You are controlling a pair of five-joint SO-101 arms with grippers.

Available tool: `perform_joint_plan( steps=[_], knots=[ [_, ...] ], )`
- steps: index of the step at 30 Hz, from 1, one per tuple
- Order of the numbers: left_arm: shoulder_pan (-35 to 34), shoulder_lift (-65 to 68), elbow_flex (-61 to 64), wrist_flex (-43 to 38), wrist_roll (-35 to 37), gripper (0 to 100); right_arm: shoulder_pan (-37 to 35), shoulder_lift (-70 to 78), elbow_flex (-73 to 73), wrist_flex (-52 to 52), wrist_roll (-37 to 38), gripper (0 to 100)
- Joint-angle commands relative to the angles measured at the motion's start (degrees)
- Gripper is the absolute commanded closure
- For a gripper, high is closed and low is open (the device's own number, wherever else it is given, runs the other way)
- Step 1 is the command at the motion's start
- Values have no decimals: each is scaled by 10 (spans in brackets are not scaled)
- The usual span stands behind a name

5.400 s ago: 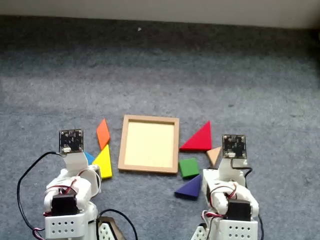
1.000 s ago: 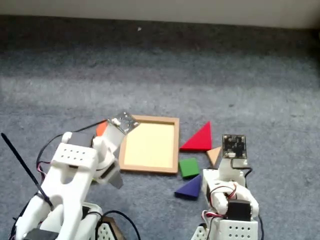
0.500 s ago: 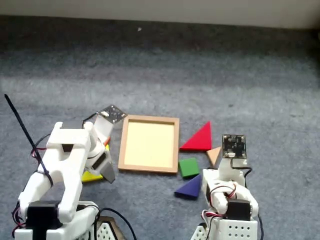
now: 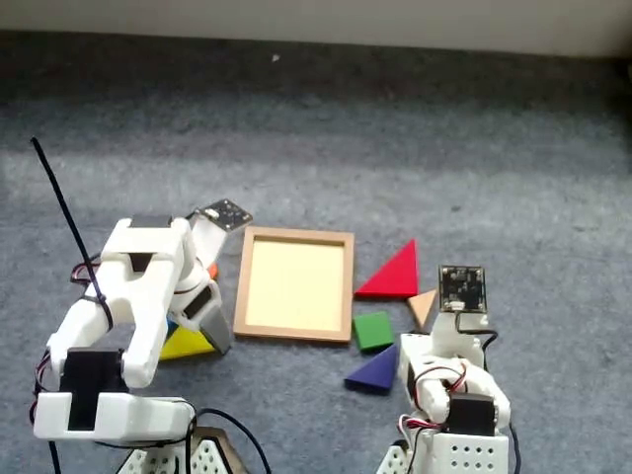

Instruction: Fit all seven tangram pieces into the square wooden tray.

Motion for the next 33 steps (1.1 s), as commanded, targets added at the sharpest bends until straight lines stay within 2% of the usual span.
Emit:
perform_joint_plan(
  steps=[1,13,19,27,33],
  knots=[
    [5,0,-25,19,-5,674,6,-7,86,4,5,989],
    [7,0,-11,19,-4,675,6,-7,86,4,5,989],
    [9,2,-9,18,-4,739,6,-7,86,4,5,989],
    [9,1,-9,18,-4,744,6,-7,86,4,5,989],
    [10,-19,-12,18,31,744,6,-7,86,4,5,989]
  ],
)
